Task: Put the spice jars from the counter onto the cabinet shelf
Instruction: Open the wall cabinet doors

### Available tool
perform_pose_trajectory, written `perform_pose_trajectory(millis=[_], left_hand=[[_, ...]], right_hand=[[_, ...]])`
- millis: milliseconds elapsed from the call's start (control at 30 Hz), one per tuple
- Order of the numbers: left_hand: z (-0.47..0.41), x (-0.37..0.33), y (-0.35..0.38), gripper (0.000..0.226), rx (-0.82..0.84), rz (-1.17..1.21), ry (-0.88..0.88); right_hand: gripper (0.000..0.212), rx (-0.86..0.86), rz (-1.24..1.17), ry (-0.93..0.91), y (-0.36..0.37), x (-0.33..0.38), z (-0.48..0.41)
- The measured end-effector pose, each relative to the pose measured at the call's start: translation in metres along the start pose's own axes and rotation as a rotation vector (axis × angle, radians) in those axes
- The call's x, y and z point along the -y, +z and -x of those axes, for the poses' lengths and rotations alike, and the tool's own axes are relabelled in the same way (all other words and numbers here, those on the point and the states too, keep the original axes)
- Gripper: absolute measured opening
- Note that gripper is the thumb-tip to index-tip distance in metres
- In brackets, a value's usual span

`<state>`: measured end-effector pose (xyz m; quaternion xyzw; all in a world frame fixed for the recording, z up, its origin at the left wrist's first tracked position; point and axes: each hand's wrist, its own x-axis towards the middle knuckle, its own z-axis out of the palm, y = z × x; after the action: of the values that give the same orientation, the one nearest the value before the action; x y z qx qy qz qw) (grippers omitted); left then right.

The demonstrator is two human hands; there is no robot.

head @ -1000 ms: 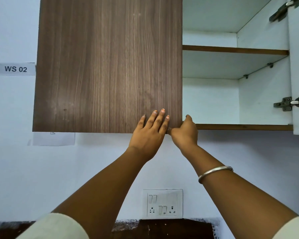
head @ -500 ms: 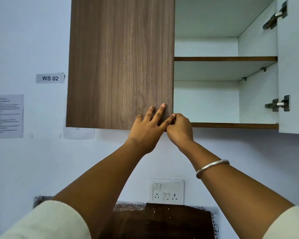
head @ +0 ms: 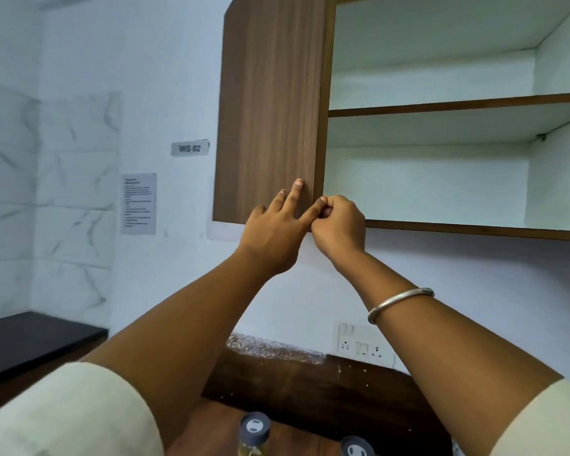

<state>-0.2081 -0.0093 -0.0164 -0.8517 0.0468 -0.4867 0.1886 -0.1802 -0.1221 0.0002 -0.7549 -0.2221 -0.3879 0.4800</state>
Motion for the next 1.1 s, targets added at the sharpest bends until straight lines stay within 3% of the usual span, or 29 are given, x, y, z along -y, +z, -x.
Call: perform_pose_trajectory(millis=[167,300,500,667,800,1100], left_hand=[[0.027,0.021,-0.026,0.083,0.058,-0.062,-0.047],[0.045,0.039,-0.046,0.07,0.063,-0.037,-0.109],[0.071,0.083,-0.066,0.047,-0.009,-0.005,-0.206],[0.101,0.135,-0.066,0.067,-0.004,-0.056,-0.286],[0.123,0.192,-0.071,0.064,0.016,-0.102,-0.23],[0.159,0.288,-0.051,0.074,0.091,-0.053,-0.257]], right_hand=[[0.013,0.022,-0.12,-0.052,0.01,0.033,0.023],[0.016,0.059,-0.253,-0.079,0.025,0.06,0.037],[0.022,0.266,-0.473,-0.056,0.063,0.099,0.046],[0.05,0.555,-0.604,-0.074,0.112,0.131,0.057],[0.067,0.715,-0.547,-0.014,0.166,0.156,0.07],[0.065,0.594,-0.502,-0.002,0.268,0.209,0.099]])
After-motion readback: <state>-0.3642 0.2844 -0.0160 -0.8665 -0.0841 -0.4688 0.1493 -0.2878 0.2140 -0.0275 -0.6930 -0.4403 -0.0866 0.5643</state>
